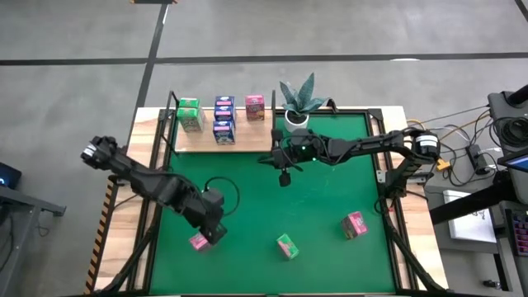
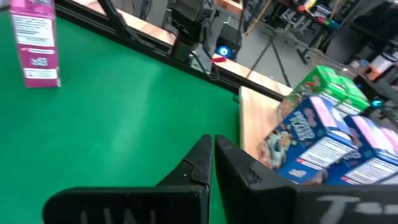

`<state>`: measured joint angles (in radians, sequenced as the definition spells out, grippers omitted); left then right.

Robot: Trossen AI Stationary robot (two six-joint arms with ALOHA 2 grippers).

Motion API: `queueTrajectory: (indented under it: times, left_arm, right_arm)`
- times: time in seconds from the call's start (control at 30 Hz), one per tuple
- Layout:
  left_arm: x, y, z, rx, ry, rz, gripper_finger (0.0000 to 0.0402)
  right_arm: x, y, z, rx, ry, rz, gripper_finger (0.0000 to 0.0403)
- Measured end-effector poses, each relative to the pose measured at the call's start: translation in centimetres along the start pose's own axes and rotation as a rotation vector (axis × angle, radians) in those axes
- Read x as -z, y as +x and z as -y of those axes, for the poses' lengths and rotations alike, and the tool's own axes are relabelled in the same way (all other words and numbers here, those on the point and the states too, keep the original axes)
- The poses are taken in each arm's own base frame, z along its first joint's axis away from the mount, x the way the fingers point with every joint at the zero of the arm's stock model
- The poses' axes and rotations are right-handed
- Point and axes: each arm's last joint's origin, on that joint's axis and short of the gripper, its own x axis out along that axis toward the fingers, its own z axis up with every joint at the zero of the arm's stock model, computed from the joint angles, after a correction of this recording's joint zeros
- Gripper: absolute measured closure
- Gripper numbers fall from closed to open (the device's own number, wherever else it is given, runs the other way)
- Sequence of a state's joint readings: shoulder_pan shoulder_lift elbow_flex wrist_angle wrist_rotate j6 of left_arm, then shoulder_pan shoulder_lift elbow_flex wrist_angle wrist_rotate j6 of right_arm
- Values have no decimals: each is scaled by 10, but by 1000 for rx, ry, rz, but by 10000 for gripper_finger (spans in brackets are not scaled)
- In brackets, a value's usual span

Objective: Stack cereal on shelf
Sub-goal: Put the left pink cereal box on the shelf aligned with the other pink cereal box

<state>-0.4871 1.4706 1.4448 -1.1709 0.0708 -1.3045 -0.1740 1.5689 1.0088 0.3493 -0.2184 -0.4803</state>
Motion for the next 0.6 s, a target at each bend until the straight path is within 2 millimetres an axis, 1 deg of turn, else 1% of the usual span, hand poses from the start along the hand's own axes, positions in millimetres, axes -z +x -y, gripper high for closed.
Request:
queueTrajectory:
  times: [0.17,0.33,0.5,0.6]
  left_arm:
    - [17,14,8,-47,-55,-35,270]
    - [27,28,13,-91,-28,-55,204]
    - [33,42,5,-273,-33,-84,159]
    - [34,47,-1,-388,-29,-96,137]
  right_arm:
    - [-2,0,-5,-17,9,-1,394]
    - [-7,1,-16,-48,5,7,394]
    - [-14,2,-26,-70,-21,40,394]
    - [-16,3,-29,-75,-36,45,394]
